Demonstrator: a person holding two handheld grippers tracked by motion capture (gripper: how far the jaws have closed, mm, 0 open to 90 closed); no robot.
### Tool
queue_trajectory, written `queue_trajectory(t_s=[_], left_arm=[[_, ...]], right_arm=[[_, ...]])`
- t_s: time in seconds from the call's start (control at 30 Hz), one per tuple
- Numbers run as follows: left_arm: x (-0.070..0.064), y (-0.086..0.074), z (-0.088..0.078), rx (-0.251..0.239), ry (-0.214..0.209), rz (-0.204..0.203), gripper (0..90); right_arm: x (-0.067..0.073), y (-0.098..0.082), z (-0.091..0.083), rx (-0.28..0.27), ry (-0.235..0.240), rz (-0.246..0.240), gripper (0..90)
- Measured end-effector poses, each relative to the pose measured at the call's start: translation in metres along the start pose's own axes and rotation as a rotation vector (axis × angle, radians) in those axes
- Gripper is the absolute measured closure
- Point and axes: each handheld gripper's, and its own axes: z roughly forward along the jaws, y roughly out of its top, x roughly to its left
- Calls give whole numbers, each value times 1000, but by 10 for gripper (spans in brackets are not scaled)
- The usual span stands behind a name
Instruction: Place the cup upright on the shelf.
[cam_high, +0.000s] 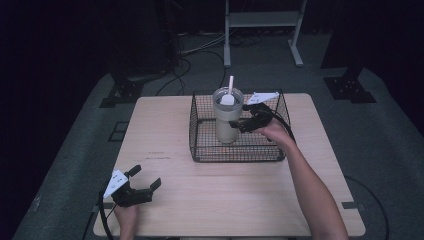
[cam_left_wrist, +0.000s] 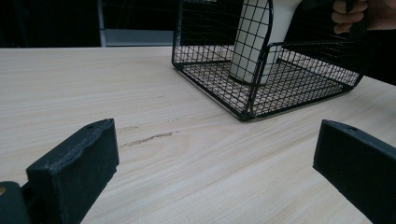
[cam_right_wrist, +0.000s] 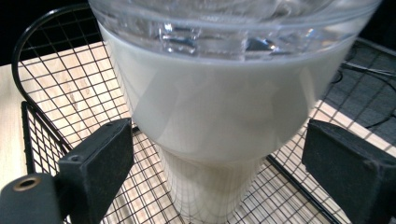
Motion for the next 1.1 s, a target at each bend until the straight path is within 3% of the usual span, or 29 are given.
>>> queue_trajectory(t_s=[0.43,0.67,1.1], left_arm=[[-1,0,0,0,-1,5,0],[-1,0,0,1,-1,6,0],[-1,0,0,5,1,7,0]], right_arm=[[3,-2,-17,4,-5,29,86],[7,-4,-26,9,-36,32,86],[18,-5,-43,2,-22,45,87]])
